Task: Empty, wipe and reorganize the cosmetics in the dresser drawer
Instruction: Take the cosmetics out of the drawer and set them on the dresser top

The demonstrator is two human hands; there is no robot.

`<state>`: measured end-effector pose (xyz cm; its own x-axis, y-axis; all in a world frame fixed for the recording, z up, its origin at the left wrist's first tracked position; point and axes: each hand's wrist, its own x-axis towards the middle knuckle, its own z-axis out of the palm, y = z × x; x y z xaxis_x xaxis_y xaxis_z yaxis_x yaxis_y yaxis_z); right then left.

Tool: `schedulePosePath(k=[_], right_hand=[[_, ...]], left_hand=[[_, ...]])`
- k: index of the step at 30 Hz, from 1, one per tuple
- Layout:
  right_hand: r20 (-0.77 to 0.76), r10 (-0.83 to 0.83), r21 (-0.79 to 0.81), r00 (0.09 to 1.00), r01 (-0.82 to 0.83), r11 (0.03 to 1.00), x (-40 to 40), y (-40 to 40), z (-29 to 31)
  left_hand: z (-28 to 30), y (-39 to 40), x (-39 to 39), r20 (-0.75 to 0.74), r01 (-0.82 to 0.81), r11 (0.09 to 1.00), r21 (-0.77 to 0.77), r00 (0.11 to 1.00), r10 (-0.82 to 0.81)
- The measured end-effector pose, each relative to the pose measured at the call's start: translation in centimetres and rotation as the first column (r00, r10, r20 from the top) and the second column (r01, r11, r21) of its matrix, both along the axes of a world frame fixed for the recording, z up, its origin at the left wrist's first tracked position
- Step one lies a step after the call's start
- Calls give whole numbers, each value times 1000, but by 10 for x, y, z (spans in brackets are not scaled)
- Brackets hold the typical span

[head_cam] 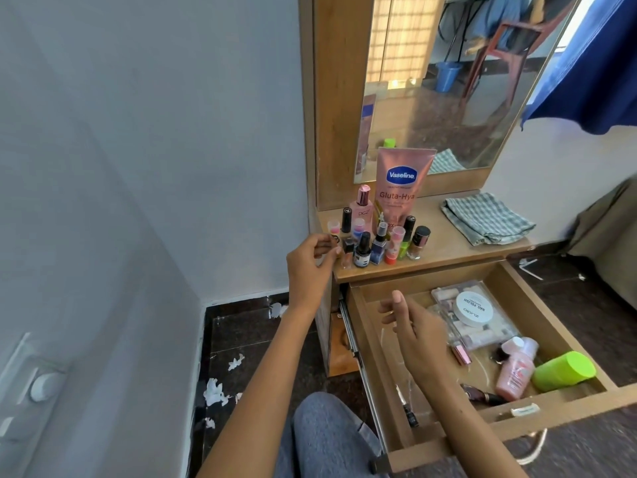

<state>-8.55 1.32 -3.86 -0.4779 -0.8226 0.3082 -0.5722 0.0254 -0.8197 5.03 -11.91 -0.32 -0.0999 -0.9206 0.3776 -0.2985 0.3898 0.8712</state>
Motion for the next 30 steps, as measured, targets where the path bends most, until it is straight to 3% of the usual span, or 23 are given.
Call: schedulePosePath(k=[10,20,25,28,30], right_hand=[[45,39,11,998,-40,999,-1,0,0],[3,42,63,999,-42,997,-4,2,2],[-107,93,178,990,-73,981,-26,15,4],[-248,73,225,966,-16,974,-45,31,4],[-308,40,225,951,32,974,-54,39,1]], left_hand=[[-10,8,-5,28,14,1000,-20,1000,-13],[-32,60,2,47,-131,975,-178,989,141],[-46,113,-3,191,124,981,-151,977,-94],[-50,123,-9,379,284,948,-142,900,-213],[-45,120,-16,535,394,910,-132,801,-270]])
